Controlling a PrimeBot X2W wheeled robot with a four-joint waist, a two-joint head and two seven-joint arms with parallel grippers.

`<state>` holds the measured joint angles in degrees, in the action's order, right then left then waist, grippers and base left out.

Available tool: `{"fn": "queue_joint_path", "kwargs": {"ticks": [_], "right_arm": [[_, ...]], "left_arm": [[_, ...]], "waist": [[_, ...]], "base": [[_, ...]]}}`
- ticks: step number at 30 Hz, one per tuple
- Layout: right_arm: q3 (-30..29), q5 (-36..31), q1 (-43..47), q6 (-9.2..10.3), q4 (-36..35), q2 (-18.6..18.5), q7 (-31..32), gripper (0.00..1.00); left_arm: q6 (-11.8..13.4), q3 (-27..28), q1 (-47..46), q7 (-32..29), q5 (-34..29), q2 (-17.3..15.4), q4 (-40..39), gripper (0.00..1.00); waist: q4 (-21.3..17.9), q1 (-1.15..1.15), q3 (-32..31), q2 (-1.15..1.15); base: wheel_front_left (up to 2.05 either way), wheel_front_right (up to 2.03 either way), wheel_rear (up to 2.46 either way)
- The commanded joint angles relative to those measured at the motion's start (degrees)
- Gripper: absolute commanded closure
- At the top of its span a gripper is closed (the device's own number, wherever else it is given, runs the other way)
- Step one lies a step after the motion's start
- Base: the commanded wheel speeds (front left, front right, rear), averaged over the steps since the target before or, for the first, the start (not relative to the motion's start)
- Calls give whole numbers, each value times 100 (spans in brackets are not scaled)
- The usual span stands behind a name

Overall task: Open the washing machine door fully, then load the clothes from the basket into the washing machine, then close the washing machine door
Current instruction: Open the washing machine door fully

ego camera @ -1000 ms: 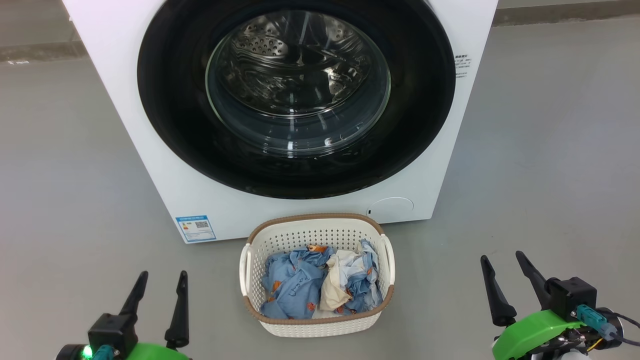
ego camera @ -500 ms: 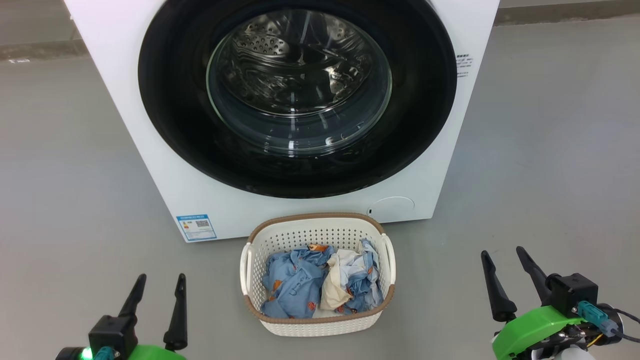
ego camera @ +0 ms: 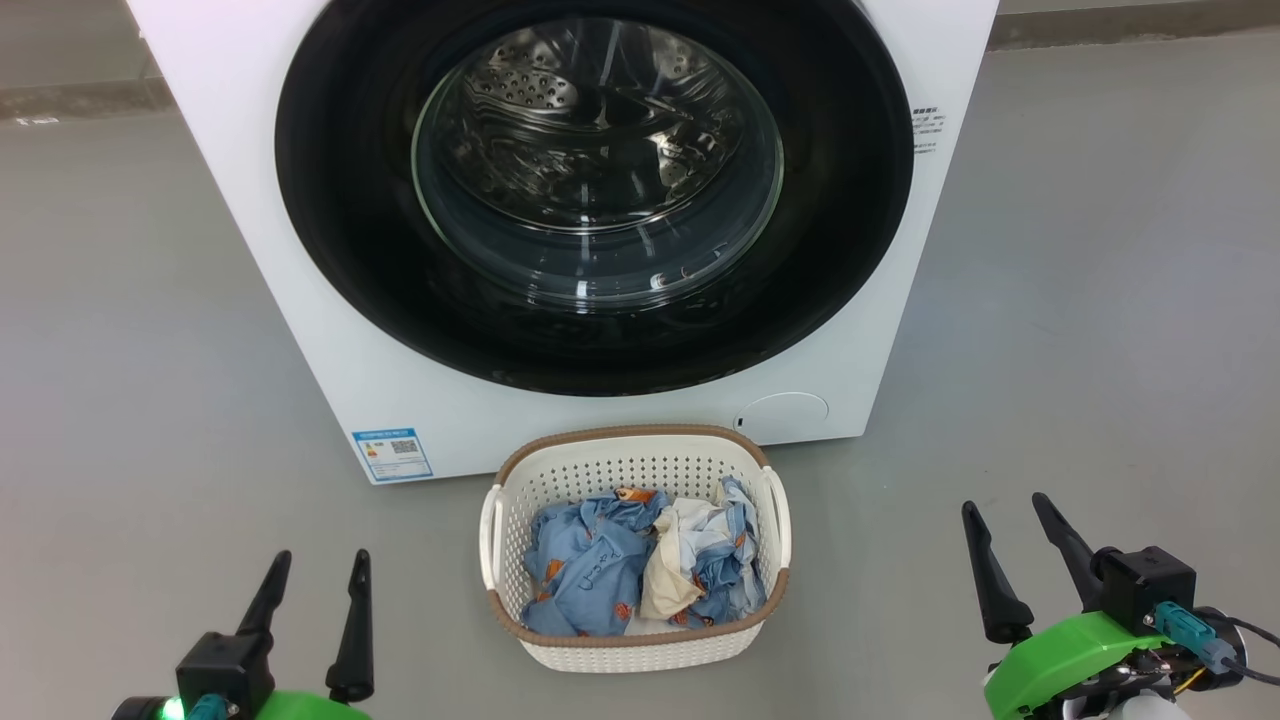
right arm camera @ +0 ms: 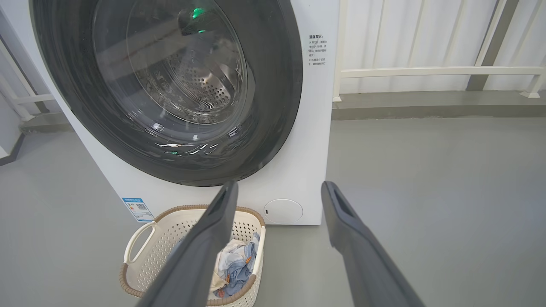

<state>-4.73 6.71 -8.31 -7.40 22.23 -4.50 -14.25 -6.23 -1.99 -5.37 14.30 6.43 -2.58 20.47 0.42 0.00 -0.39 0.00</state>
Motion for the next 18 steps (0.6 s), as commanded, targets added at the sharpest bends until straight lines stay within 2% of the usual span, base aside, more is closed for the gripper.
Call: {"fn": "queue_joint_path", "kwargs": {"ticks": [1, 10, 18], "right_arm": [[140, 2, -197, -9, -127, -25, -74, 0], [137, 11, -185, -9, -139, -19, -74, 0], [133, 19, -193, -9, -148, -21, -74, 0]], "left_arm": [[2, 196, -271, 70, -30, -57, -103, 0], [-1, 175, -272, 70, -98, -59, -141, 0], [15, 190, -268, 70, -162, -56, -154, 0]], "waist": [[0, 0, -1, 0], [6, 0, 0, 0], [8, 0, 8, 0]], "base": [[0, 0, 0], [8, 8, -16], [65, 65, -131]]}}
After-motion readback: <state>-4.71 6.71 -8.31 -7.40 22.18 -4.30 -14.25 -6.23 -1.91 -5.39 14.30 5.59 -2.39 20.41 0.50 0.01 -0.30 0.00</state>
